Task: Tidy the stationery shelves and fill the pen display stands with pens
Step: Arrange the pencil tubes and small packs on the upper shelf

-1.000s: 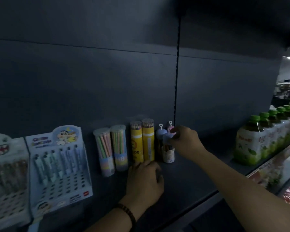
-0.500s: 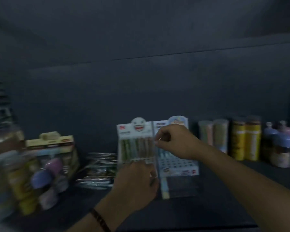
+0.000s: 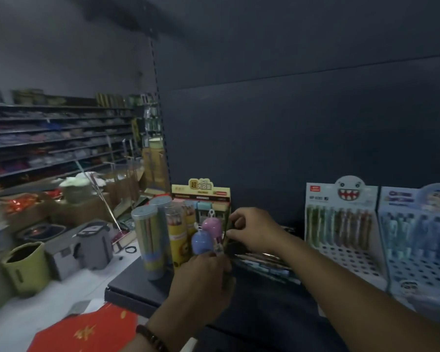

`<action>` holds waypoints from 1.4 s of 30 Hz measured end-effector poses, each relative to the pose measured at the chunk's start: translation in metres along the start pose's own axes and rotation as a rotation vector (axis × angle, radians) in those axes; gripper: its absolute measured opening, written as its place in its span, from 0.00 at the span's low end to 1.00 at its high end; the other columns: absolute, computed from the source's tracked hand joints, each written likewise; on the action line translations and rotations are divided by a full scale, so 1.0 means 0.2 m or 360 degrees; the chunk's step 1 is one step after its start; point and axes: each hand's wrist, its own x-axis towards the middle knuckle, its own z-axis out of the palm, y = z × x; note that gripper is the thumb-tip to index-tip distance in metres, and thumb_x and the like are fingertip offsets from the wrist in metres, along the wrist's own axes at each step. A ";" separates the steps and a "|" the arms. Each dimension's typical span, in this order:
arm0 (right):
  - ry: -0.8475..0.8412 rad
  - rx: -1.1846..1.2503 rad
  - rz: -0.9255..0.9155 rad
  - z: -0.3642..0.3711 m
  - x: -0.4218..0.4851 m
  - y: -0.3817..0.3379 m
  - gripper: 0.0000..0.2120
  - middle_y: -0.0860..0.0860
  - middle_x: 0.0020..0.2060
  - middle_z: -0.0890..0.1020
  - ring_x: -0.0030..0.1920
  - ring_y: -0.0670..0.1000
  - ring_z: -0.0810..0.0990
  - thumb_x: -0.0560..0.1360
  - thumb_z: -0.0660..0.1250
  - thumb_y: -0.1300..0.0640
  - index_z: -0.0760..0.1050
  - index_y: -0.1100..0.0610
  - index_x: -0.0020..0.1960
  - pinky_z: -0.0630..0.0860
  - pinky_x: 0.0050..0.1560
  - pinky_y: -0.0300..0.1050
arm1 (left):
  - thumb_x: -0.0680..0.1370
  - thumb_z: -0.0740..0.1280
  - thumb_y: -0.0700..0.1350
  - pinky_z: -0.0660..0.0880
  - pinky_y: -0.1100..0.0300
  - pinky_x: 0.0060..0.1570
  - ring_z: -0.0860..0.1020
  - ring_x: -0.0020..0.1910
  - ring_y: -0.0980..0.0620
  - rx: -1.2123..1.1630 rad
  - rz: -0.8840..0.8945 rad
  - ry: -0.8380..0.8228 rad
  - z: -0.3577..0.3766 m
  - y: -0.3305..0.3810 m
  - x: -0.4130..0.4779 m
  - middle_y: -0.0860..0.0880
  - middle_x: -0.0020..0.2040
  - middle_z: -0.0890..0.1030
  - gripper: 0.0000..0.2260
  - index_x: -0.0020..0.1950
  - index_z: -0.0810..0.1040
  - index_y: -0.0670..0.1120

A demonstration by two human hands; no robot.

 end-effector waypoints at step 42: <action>0.0297 0.0484 0.0101 -1.18 -0.81 0.53 0.19 0.64 0.56 0.84 0.53 0.60 0.87 0.78 0.73 0.68 0.77 0.61 0.68 0.85 0.54 0.54 | 0.83 0.69 0.51 0.81 0.52 0.55 0.81 0.53 0.59 -0.1528 0.0405 -0.0173 0.20 1.11 0.39 0.59 0.56 0.82 0.12 0.64 0.71 0.60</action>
